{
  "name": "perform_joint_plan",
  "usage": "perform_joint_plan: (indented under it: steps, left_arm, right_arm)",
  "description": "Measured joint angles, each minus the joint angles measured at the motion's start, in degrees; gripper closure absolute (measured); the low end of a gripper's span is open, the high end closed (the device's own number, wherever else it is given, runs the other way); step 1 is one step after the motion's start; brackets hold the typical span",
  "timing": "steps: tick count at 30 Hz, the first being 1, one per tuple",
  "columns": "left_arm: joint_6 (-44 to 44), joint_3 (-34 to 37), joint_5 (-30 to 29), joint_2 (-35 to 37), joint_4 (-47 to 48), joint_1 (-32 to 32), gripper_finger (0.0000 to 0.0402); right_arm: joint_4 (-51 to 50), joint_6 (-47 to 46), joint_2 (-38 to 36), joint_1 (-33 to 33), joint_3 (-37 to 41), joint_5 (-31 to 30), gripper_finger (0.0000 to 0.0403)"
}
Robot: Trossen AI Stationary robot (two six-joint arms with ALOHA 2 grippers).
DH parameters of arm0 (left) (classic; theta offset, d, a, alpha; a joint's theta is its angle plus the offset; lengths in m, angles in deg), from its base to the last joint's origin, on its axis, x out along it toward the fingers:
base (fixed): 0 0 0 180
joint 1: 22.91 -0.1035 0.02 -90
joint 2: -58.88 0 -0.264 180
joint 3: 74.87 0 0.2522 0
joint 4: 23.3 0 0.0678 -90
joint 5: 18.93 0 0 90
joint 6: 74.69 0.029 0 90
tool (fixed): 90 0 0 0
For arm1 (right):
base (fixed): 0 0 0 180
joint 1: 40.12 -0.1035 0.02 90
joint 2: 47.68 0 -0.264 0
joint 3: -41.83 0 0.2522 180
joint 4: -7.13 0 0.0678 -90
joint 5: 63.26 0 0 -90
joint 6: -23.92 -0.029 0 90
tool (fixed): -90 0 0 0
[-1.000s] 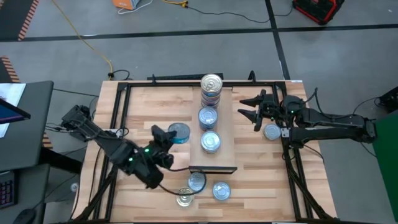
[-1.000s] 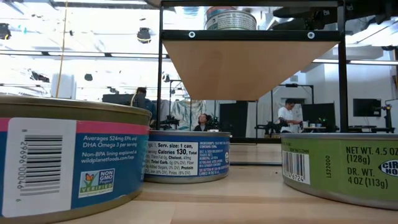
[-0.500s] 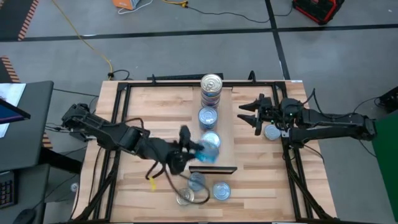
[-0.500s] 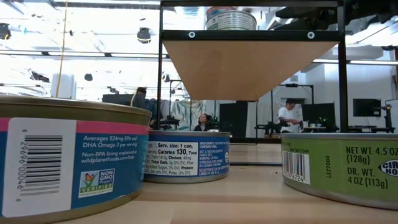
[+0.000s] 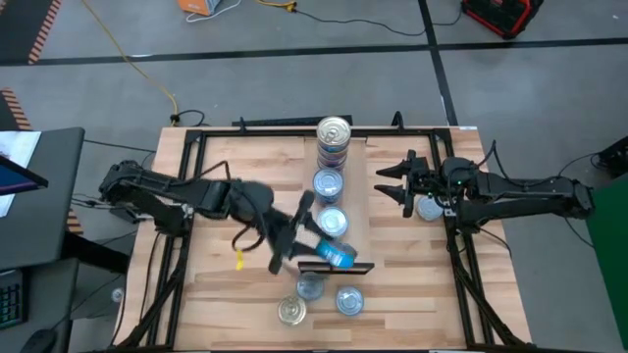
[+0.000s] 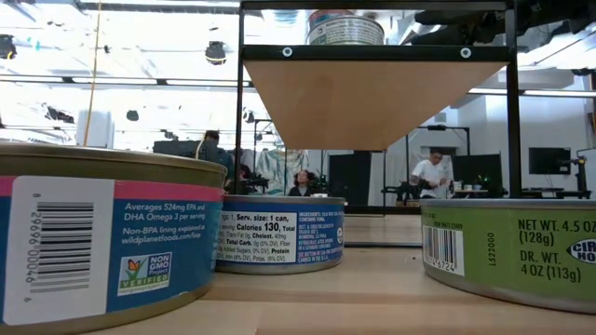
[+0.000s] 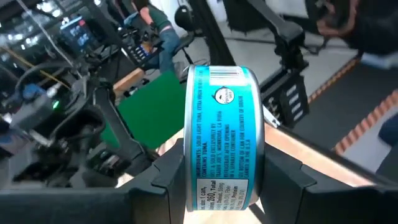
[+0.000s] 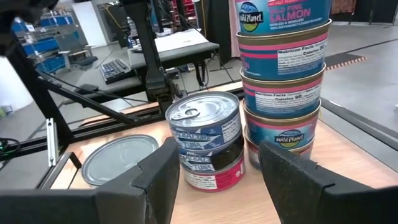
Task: Stack canned seafood by type on shelf
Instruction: Stack the yellow and blue tuna can on the shelf on top of the blue tuna can
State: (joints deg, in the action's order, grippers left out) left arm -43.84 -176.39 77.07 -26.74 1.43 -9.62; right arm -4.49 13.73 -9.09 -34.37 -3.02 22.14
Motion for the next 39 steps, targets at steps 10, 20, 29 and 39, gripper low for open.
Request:
perform_joint_plan:
  steps: [10,20,29,39]
  left_arm:
    - [-2.9,0.0,0.2,1.6,4.6,-5.9,0.0256]
    - [-19.2,0.0,14.9,1.8,0.2,-8.7,0.0256]
    - [-26.1,0.0,14.8,1.8,-4.1,-11.2,0.0256]
    - [-17.0,0.0,1.1,2.1,1.9,-11.7,0.0256]
  right_arm:
    - [-2.1,0.3,-0.7,0.0,0.0,0.0,0.0159]
    - [-3.0,-1.1,-3.4,-0.1,0.0,0.0,0.0159]
    - [-3.7,-1.4,-3.4,-0.5,0.0,0.0,0.0159]
    - [-5.0,-0.5,-3.4,-0.5,0.0,0.0,0.0159]
